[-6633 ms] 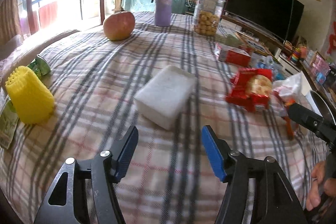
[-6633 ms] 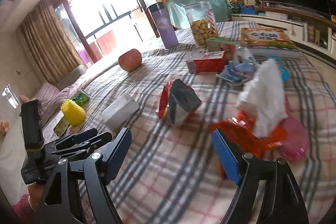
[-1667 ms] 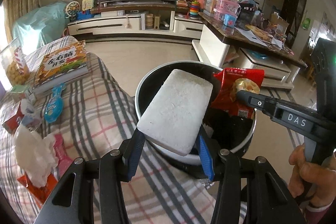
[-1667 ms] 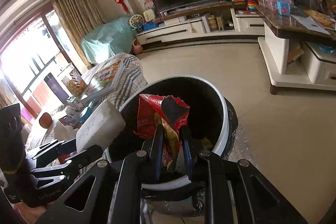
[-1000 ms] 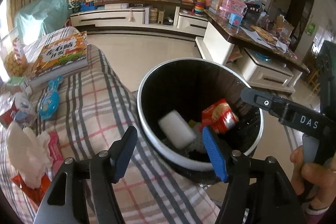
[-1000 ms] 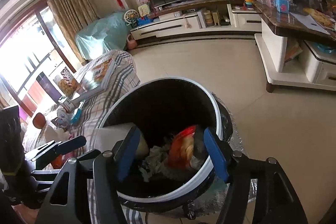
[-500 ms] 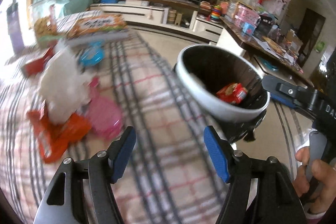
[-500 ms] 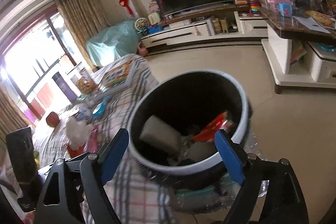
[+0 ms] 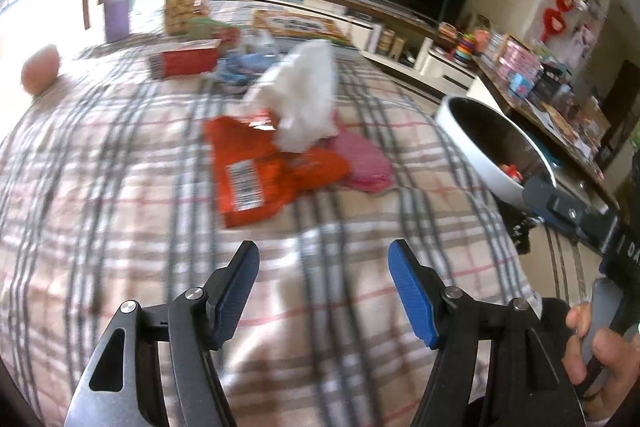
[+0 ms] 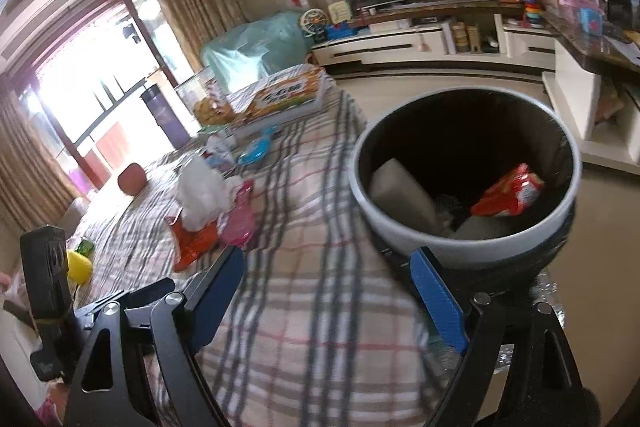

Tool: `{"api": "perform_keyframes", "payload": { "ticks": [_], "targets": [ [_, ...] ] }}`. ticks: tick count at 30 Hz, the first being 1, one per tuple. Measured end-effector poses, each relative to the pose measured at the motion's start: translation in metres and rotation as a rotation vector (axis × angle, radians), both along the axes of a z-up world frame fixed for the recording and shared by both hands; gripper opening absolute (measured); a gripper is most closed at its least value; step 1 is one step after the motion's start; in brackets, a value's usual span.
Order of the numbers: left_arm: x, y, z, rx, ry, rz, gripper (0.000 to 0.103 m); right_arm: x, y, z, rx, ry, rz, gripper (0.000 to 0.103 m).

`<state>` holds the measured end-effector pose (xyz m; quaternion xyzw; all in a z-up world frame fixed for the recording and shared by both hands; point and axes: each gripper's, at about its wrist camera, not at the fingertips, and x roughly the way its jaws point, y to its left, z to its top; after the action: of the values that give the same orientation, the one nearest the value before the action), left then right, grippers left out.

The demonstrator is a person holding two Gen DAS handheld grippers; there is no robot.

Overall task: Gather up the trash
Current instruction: 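Move both open tools back over the bed toward the remaining trash, then grasp the orange snack bag with the left tool while the right tool grasps the pink package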

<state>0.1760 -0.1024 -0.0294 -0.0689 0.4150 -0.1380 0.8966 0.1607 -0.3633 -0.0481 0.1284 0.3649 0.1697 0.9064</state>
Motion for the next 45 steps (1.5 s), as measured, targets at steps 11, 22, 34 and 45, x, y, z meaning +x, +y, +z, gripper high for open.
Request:
{"api": "perform_keyframes", "payload": {
  "ticks": [11,22,34,45],
  "targets": [
    [0.009,0.037,0.001,-0.012,0.019,0.074,0.067,0.002,0.043,-0.002,-0.027,-0.008,0.07,0.087],
    [0.057,0.026,-0.007,-0.034,0.027,0.037,0.064,0.017,0.049,-0.006,-0.016,0.011,0.063,0.086],
    [0.05,0.043,-0.012,-0.041,0.039,0.016,0.029,0.039,0.09,-0.021,-0.042,0.048,0.158,0.085],
    [0.026,0.063,-0.013,-0.054,0.048,0.041,0.028,0.069,0.141,-0.034,-0.23,0.071,0.244,0.064]
  ]
}}
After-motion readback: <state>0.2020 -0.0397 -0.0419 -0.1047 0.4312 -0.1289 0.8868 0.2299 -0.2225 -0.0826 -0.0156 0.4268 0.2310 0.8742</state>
